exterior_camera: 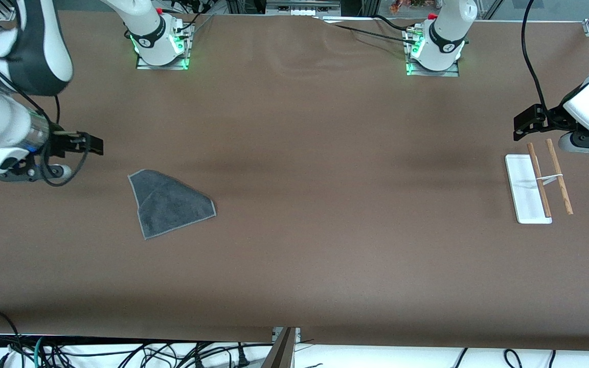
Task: Pass towel and hang on rack
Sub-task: 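Reach the right gripper down to the grey towel's corner, then close the right gripper on the towel corner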
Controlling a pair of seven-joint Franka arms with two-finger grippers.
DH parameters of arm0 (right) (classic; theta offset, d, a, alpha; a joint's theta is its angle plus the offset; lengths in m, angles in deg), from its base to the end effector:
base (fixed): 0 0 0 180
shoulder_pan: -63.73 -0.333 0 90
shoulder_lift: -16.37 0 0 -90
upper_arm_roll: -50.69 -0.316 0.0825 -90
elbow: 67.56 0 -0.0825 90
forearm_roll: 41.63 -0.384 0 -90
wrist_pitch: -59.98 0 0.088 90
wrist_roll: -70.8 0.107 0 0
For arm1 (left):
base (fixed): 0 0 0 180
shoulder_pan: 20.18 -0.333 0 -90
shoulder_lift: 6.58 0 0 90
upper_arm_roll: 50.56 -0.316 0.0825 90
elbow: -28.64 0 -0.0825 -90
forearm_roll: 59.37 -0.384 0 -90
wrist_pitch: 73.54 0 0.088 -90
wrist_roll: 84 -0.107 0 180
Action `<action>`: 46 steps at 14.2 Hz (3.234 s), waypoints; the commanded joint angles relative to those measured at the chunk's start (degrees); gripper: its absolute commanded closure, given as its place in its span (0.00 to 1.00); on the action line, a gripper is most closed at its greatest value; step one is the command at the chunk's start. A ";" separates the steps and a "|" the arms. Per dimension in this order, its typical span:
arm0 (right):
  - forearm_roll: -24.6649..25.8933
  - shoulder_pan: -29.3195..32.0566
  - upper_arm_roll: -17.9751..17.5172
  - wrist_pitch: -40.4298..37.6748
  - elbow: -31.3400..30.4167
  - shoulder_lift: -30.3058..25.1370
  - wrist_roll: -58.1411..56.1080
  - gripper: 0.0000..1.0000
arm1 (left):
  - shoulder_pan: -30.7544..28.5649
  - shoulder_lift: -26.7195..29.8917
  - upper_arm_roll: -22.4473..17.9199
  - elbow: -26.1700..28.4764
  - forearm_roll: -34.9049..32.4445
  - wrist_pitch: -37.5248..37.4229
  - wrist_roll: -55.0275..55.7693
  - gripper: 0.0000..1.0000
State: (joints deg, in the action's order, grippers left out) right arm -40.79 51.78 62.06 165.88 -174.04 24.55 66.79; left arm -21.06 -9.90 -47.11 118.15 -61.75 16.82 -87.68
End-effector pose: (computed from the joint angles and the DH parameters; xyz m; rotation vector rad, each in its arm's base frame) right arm 0.5804 0.0086 0.4313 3.0925 0.1316 -0.2347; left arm 0.5712 -0.0202 0.5966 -3.0985 0.1709 0.0673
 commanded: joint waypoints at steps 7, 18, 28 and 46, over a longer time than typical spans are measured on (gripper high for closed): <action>-4.44 3.60 -0.47 22.48 -15.68 7.44 -0.12 0.01 | -0.18 0.34 -0.03 -0.65 0.88 -0.97 0.34 0.00; -7.96 3.60 -1.09 34.82 -17.79 16.08 -0.47 0.09 | -0.18 0.34 -0.03 -0.65 0.88 -0.97 0.34 0.00; -11.21 3.60 -1.09 35.08 -18.67 16.51 -3.99 0.25 | -0.18 0.34 0.15 -0.65 0.53 -0.97 0.25 0.00; -13.14 4.21 -1.00 35.79 -17.62 16.52 -8.21 1.00 | -0.18 0.34 -0.03 -0.65 0.44 -1.41 0.25 0.00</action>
State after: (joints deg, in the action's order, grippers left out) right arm -52.54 55.40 61.48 201.41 -191.82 41.65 60.20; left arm -21.06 -9.90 -47.12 118.15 -61.75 16.47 -87.68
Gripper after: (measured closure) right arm 0.987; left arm 0.000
